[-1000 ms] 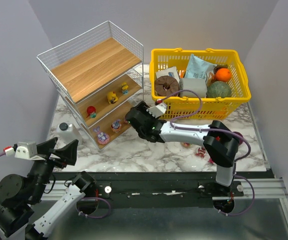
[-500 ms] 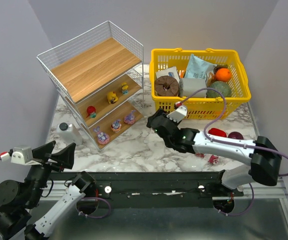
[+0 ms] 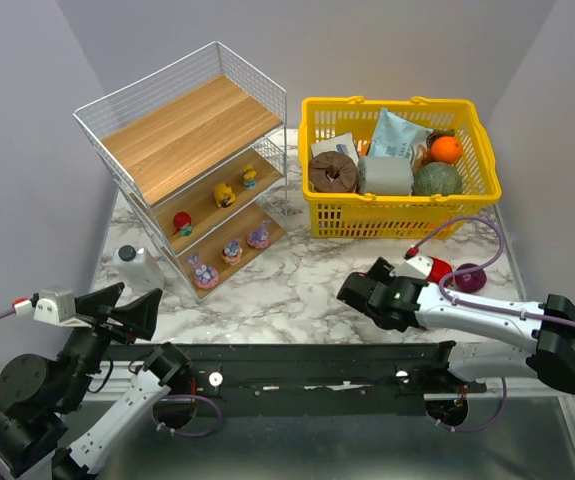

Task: Place and organize the plastic toys onto the shelf

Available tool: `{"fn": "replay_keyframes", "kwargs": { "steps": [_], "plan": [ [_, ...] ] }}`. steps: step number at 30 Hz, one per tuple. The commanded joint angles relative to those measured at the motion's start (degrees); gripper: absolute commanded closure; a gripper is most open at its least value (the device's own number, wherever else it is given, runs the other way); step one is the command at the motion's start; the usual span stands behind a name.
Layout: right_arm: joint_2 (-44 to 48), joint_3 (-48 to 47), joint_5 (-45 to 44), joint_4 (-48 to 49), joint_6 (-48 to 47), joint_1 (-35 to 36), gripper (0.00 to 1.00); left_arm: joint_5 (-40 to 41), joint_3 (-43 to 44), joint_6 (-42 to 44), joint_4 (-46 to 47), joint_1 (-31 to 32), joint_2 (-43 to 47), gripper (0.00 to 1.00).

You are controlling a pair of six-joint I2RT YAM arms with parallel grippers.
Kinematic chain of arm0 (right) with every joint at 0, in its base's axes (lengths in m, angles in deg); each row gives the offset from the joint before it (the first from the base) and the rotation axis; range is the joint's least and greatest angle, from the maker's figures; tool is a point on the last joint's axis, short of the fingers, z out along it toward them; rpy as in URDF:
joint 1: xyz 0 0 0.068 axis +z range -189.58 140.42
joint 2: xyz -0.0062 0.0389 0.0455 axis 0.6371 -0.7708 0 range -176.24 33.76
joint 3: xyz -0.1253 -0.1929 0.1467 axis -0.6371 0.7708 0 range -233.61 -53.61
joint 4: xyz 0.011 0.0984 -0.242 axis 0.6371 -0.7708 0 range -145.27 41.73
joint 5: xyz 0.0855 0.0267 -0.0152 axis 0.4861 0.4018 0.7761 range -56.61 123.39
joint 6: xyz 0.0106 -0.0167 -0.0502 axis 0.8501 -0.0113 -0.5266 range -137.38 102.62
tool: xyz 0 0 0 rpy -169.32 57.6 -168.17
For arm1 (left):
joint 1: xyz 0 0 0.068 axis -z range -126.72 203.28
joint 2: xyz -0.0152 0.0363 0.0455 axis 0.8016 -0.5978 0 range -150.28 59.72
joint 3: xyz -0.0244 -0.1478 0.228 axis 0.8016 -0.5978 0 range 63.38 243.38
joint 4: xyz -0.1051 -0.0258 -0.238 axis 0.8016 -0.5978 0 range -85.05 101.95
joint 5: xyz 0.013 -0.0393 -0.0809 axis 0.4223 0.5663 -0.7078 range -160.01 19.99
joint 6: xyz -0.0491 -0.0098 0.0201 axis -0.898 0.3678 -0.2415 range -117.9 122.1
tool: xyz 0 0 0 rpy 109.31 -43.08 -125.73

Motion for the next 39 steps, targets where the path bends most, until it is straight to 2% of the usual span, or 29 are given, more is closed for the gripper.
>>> {"fn": "replay_keyframes", "kwargs": {
  "steps": [1,4,11,14,23,29,30,33,39],
  "plan": [
    [-0.63,1.90,-4.40,-4.43,7.91,-0.76,0.20,-2.85,-0.81,-1.38,1.65,0.14,0.38,0.01],
    [-2.47,1.64,-4.58,-3.03,6.42,-2.86,0.22,-3.11,-0.55,-1.73,1.56,0.23,0.29,0.01],
    [-1.08,5.67,-1.15,13.91,-8.50,-9.02,0.26,-2.76,0.06,-1.38,1.30,0.23,-0.06,0.01],
    [-0.99,6.74,0.25,18.75,-12.20,-10.87,0.28,-2.41,0.24,-1.21,1.38,0.15,-0.06,0.01],
    [-2.22,8.41,5.88,26.50,-16.87,-12.72,0.44,-1.88,0.33,-0.77,1.56,0.23,-0.41,0.01],
    [-1.08,8.15,9.04,27.04,-17.93,-12.72,0.74,-1.70,0.50,-0.59,1.65,0.23,-0.41,0.01],
    [-1.08,7.97,9.22,26.95,-18.19,-12.63,0.84,-1.79,0.50,-0.59,1.65,0.15,-0.32,0.01],
    [-1.34,7.01,9.40,26.95,-19.33,-12.72,0.99,-1.79,0.59,-0.42,2.00,0.23,-0.41,0.01],
    [0.06,3.67,11.59,27.39,-25.39,-12.63,1.00,-1.88,0.68,-0.24,2.26,0.23,-0.76,0.01]
  ]
}}
